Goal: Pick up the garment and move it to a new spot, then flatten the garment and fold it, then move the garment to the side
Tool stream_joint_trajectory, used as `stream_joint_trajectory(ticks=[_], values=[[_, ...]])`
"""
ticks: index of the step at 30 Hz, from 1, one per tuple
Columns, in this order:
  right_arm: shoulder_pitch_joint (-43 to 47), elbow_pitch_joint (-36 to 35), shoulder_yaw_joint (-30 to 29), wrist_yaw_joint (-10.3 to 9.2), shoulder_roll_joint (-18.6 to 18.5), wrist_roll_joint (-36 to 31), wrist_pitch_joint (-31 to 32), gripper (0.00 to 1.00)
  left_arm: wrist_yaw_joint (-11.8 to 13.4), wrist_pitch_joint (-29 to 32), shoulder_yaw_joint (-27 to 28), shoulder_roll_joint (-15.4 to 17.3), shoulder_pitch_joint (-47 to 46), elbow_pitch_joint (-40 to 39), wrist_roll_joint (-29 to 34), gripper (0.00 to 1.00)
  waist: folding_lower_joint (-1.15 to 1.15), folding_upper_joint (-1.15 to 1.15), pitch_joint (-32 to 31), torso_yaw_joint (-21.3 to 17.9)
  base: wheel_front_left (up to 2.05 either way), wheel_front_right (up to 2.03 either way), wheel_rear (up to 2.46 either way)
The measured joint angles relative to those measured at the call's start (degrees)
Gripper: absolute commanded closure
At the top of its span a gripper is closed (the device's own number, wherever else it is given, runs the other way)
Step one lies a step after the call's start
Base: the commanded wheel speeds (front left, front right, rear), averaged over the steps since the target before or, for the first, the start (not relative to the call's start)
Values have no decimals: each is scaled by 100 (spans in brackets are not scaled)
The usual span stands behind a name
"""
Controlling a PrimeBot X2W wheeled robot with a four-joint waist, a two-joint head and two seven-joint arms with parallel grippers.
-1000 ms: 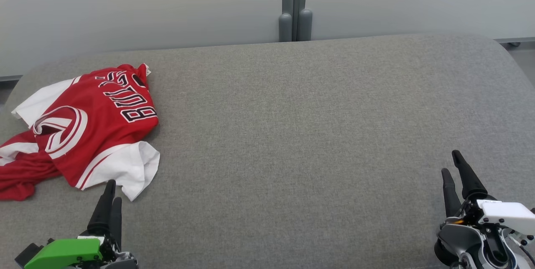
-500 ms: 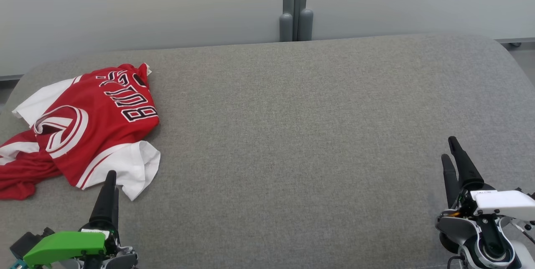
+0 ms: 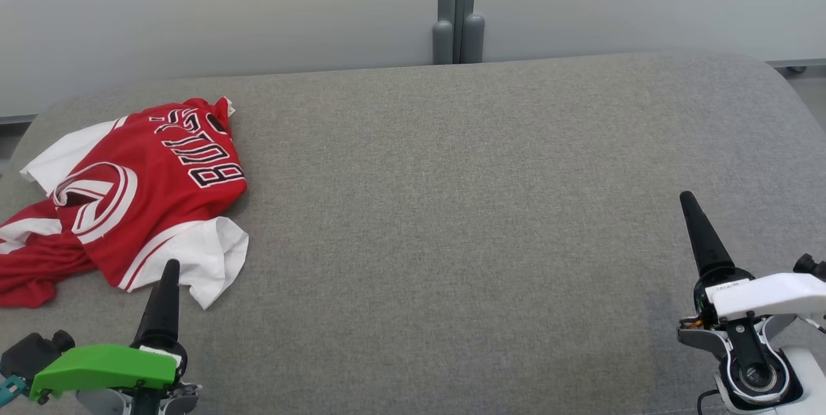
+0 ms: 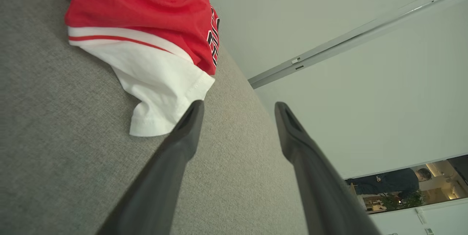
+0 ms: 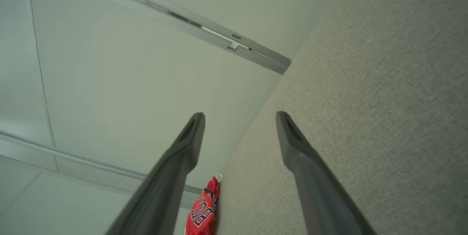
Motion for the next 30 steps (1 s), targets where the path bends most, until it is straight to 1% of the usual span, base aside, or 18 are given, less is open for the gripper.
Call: stream_joint_trajectory(ticks=[2,3,6,7,8,10,19,22,25,28,30], values=[[-1,-23,99,1,-67,-275,-45,0,64,-48,-26,37,0,-32,185,0,0,0,-1,2,0,0,0],[-3,-55,165,-1,-153,-550,-67,0,127,-54,-73,51,0,-54,394,0,0,0,-2,4,0,0,0],[-10,-104,268,-27,-215,-888,-137,0,220,-130,-183,70,0,-85,711,0,0,0,-3,8,0,0,0],[-10,-104,268,-27,-215,-888,-137,0,220,-130,-183,70,0,-85,711,0,0,0,-3,8,0,0,0],[-12,-122,308,-59,-218,-973,-155,0,235,-152,-201,74,-1,-103,780,0,0,0,-3,11,0,0,0],[-23,-153,377,-62,-227,-1179,-187,0,260,-185,-227,89,-1,-145,975,0,0,0,-4,15,0,0,0],[-54,-231,700,-296,-325,-2007,-349,0,394,-347,-369,100,-2,-265,1607,0,0,0,-8,38,0,0,0],[-57,-281,777,-318,-326,-2240,-403,0,438,-403,-375,98,-2,-315,1815,0,0,0,-8,44,0,0,0],[-58,-322,856,-411,-324,-2415,-455,0,499,-456,-388,90,-2,-398,2018,0,0,0,-8,50,0,0,0],[-59,-364,927,-417,-325,-2640,-516,0,525,-508,-402,87,-2,-428,2216,0,0,0,-6,55,0,0,0],[-59,-386,994,-476,-327,-2775,-549,0,565,-552,-419,86,-2,-448,2373,0,0,0,-4,58,0,0,0]])
